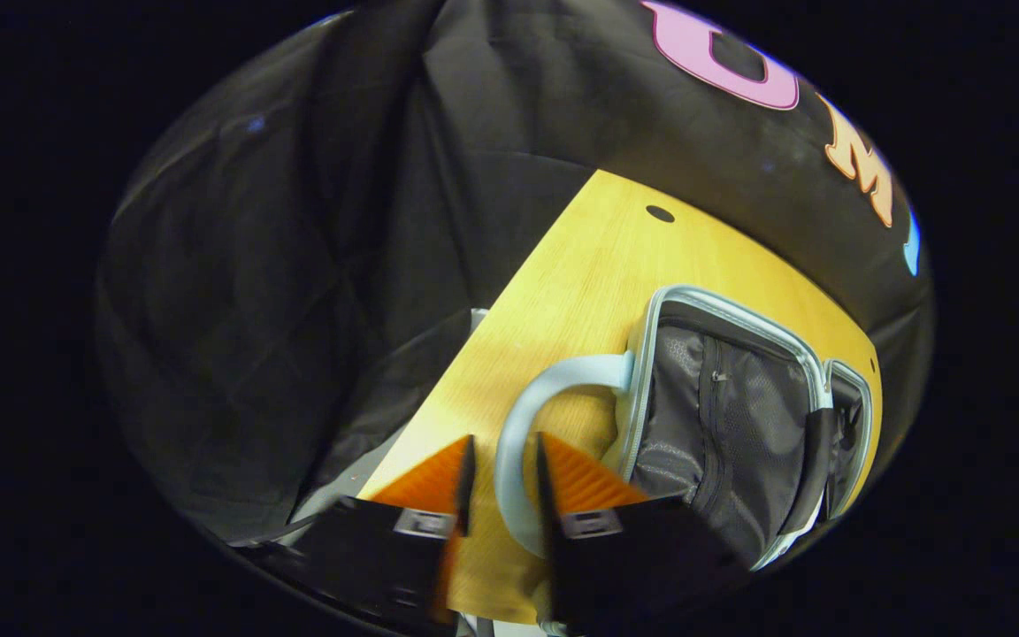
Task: First open the suitcase, pack the skin care products into it, and then close the suitcase.
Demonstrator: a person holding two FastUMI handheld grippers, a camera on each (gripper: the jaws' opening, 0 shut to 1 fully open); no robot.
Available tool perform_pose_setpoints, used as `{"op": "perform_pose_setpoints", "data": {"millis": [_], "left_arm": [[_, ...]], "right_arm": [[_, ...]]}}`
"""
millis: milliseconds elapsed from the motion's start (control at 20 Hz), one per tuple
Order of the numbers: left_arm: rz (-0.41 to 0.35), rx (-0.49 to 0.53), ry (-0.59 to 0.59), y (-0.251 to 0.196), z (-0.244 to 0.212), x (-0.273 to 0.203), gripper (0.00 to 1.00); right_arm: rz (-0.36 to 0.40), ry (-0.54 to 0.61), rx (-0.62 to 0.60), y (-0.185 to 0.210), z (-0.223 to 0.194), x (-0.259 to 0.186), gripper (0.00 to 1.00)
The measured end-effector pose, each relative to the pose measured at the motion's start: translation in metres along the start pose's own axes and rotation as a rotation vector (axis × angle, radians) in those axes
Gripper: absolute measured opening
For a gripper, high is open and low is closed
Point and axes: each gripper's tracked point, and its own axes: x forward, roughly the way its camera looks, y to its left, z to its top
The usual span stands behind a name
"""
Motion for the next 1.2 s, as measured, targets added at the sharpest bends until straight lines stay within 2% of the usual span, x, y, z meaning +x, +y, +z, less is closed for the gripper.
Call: {"op": "perform_pose_setpoints", "data": {"millis": [100,200,350,550,650,750,900,1050,1200], "left_arm": [[-0.028,-0.029,-0.019,-0.007,0.009,0.001,0.06],[-0.024,-0.005,-0.056,-0.013,0.015,-0.017,0.0],[0.002,0.08,-0.157,-0.024,0.038,-0.06,0.0],[0.0,0.042,-0.246,-0.056,0.061,-0.121,0.0],[-0.003,0.058,-0.285,-0.075,0.064,-0.151,0.0],[0.005,0.078,-0.316,-0.095,0.062,-0.174,0.0],[0.015,0.119,-0.362,-0.129,0.06,-0.202,0.0],[-0.001,0.147,-0.399,-0.169,0.058,-0.227,0.0],[-0.049,0.173,-0.442,-0.217,0.058,-0.248,0.0]], "right_arm": [[-0.003,-0.016,-0.021,-0.003,0.003,-0.003,0.98],[0.005,-0.033,-0.03,-0.006,0.005,-0.007,0.98],[0.029,-0.06,-0.049,-0.012,0.008,-0.011,0.98],[0.084,-0.067,-0.055,-0.022,0.006,-0.015,0.98],[0.092,-0.078,-0.061,-0.034,0.013,-0.015,0.98],[0.139,-0.081,-0.028,-0.036,0.017,-0.024,0.99],[0.16,-0.081,-0.056,-0.053,0.021,-0.028,0.98],[0.194,-0.085,-0.056,-0.065,0.023,-0.039,0.98],[0.208,-0.096,-0.057,-0.081,0.026,-0.049,0.98]]}}
